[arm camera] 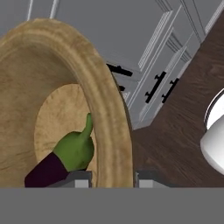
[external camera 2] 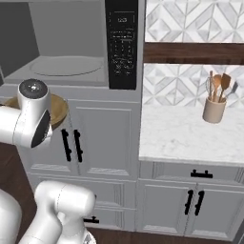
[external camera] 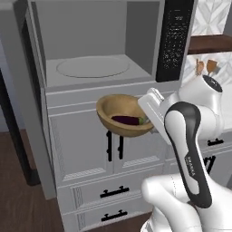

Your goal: Pick the eggplant from the sink and place it in the bowl. Then pick the bowl and place it in the microwave. Then close the microwave door and press the start button.

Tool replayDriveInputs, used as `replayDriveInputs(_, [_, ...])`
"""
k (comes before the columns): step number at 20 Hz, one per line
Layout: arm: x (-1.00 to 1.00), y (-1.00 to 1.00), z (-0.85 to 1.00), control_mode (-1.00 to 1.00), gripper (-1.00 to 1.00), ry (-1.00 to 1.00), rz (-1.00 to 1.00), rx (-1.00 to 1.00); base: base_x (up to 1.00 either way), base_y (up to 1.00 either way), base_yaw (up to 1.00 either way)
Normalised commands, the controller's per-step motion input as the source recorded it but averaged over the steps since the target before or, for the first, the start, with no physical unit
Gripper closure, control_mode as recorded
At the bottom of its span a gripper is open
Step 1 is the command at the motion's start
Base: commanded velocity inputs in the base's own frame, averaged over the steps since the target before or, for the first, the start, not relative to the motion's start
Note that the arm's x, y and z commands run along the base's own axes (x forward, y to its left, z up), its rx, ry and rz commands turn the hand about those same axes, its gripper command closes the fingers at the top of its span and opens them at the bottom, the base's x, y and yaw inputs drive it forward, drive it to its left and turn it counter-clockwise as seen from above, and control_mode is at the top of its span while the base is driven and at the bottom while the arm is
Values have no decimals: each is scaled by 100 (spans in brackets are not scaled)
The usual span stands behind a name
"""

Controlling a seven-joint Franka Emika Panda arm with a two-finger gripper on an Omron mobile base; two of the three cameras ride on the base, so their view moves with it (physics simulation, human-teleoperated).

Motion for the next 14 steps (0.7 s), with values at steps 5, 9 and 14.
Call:
replayDriveInputs(5, [0, 0, 0, 100, 100, 0, 0, 0, 52, 28, 4])
replayDriveInputs(9, [0, 0, 0, 100, 100, 0, 0, 0, 75, 33, 2])
replayDriveInputs(14, [0, 0, 0, 100, 100, 0, 0, 0, 4, 36, 3])
